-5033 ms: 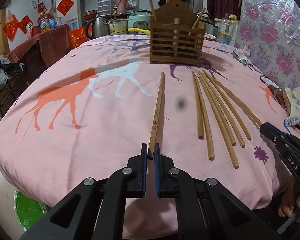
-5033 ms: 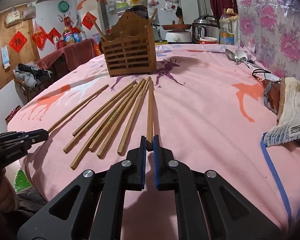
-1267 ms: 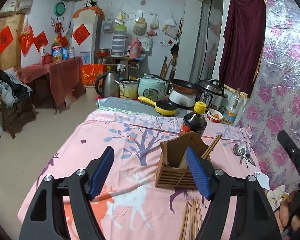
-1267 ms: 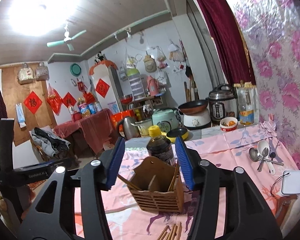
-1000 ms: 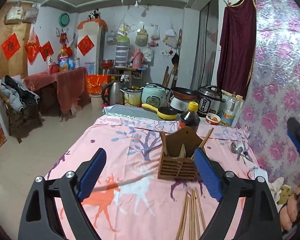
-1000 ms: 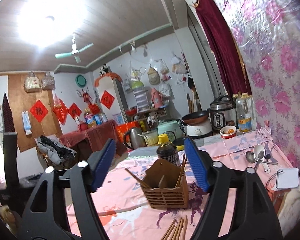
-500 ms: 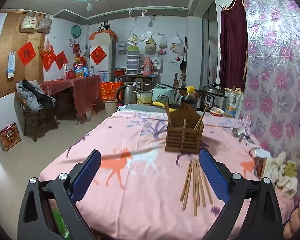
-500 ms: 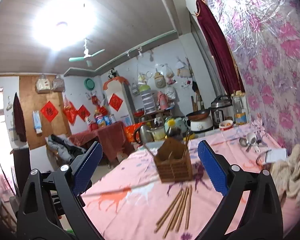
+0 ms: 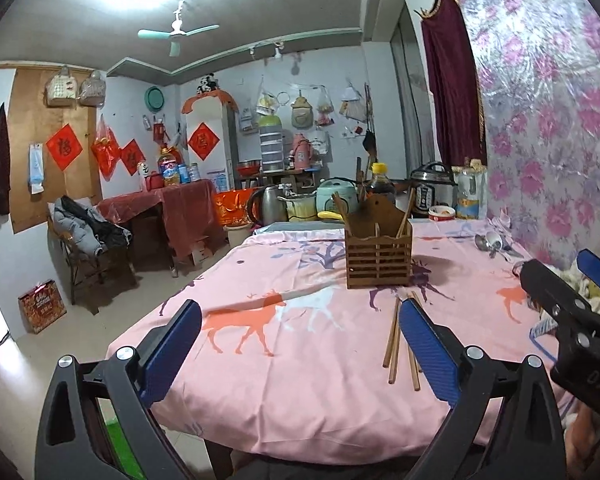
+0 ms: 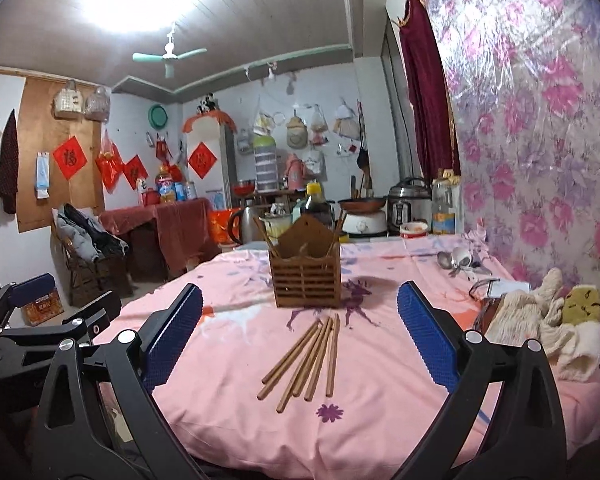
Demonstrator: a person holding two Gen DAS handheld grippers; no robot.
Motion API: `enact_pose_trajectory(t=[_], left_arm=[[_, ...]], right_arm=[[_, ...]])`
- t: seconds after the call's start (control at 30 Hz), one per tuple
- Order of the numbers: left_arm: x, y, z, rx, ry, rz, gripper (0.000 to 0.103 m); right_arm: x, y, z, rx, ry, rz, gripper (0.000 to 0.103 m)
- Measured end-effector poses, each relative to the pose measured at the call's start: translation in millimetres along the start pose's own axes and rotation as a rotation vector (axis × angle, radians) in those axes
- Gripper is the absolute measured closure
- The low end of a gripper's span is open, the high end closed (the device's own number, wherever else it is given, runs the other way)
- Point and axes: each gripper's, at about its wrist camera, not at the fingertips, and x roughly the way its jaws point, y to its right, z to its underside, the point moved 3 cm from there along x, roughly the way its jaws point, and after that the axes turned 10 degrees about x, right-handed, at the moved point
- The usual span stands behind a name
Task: Organize utensils
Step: 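Move both open tools back toward the remaining chopsticks on the sheet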
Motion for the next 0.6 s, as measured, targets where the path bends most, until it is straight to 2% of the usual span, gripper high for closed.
enact_pose_trajectory(t=[0.33, 0.6], left_arm=[[22, -2, 12, -0.021, -0.075, 0.026, 0.006], [45, -10, 24, -0.045, -0.146, 0.037, 0.006]], right_arm=[[23, 32, 12, 0.124, -0.095, 0.062, 0.008], [37, 38, 21, 0.126, -0.148, 0.08, 0.008]])
